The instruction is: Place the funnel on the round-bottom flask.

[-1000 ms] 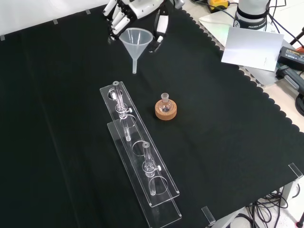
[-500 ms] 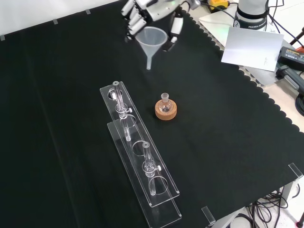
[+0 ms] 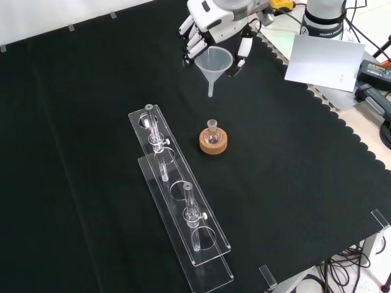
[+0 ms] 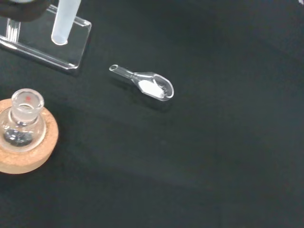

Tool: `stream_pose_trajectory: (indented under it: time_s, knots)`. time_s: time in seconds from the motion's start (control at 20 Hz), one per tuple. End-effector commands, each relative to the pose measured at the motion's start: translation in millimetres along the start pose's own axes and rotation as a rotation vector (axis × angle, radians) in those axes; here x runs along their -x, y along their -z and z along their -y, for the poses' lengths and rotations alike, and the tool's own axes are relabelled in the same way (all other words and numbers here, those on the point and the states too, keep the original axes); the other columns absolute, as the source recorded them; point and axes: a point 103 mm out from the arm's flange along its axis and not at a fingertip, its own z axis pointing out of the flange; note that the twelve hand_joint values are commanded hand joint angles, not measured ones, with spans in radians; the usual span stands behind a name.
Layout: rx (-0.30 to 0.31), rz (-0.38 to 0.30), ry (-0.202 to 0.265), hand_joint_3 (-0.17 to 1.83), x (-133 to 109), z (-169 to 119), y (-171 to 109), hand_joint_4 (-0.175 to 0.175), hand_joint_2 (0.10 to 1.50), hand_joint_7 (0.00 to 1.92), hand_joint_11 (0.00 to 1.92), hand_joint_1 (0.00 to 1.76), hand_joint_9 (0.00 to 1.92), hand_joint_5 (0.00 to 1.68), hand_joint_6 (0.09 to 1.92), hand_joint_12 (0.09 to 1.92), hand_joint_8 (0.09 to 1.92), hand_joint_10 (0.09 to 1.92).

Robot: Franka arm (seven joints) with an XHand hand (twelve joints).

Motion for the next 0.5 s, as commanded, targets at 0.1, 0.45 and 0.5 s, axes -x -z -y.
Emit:
stream_pose_trajectory:
  time_s: [0.1,0.45,0.5]
  knots:
    - [-0.036,-0.021,0.035,0.47,-26.0,-14.0,-27.7,0.017,0.77,0.85,0.63,0.76,1.03,0.77,0.75,1.28,0.69,0.42]
    - [-0.057,-0.026,0.047,0.47,-34.5,-28.5,-49.7,0.015,0.76,0.85,0.63,0.76,1.03,0.77,0.75,1.28,0.69,0.42]
    - [-0.058,-0.027,0.048,0.47,-34.5,-29.6,-51.6,0.015,0.76,0.85,0.63,0.76,1.03,0.77,0.75,1.28,0.69,0.42]
